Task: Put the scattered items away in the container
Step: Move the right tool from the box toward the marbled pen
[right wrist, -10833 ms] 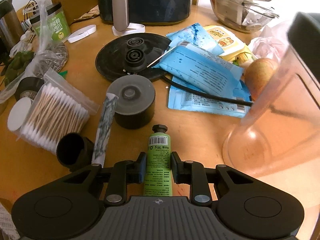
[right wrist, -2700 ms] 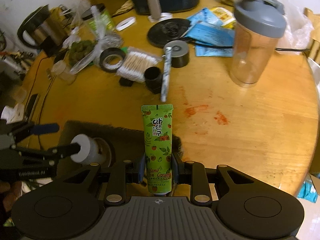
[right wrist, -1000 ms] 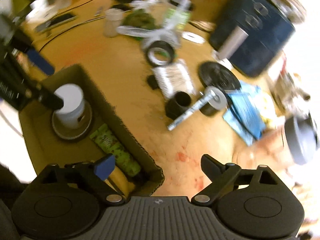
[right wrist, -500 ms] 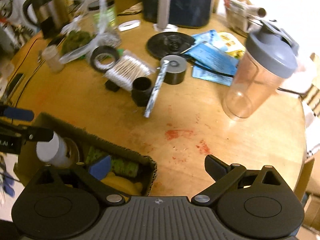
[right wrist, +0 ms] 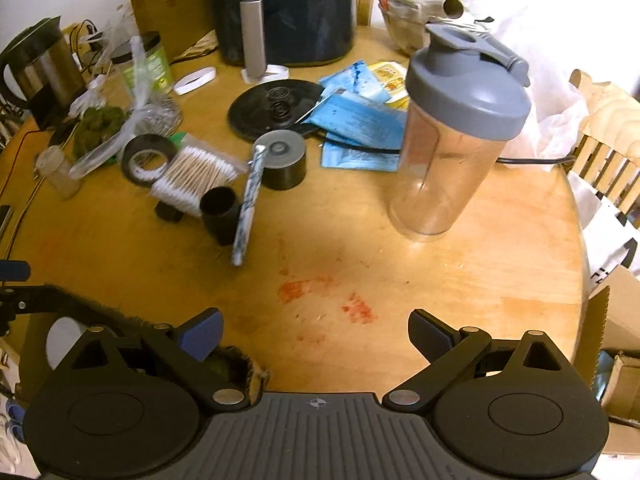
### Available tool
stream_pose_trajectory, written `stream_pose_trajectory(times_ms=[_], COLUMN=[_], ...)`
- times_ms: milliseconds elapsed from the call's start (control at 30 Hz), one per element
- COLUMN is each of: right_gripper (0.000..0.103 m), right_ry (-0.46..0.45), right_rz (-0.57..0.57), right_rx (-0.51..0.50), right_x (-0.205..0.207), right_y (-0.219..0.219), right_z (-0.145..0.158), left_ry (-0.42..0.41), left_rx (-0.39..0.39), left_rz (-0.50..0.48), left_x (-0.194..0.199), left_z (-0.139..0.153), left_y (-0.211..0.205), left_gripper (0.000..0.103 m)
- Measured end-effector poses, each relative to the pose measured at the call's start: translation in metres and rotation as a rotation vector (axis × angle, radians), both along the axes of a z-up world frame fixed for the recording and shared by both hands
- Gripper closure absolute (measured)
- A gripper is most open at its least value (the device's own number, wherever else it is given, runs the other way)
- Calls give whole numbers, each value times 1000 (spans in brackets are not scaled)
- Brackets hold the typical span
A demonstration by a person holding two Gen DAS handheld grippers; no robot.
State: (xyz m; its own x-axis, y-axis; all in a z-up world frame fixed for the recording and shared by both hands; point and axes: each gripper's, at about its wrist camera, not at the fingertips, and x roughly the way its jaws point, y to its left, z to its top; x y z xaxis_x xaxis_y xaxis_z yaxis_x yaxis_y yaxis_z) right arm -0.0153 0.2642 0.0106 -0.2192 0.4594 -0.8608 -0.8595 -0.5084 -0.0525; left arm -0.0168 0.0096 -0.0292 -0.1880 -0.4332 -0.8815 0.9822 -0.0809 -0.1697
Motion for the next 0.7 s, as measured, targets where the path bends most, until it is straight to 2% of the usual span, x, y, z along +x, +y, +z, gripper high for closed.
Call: stream_pose_trajectory(times_ms=[367,700], right_gripper=[15,23], right_ry=[-2,10], right_rz=[20,49], right_rx=[20,3], right_x=[-6,-29], right_y=[29,50], right_z=[0,-9], left_ry=[8,9], left_rx=[-5,-4], left_rz=[3,32], left_x=[10,22], left_z=[2,4], left_y=[0,3], left_gripper=[31,31])
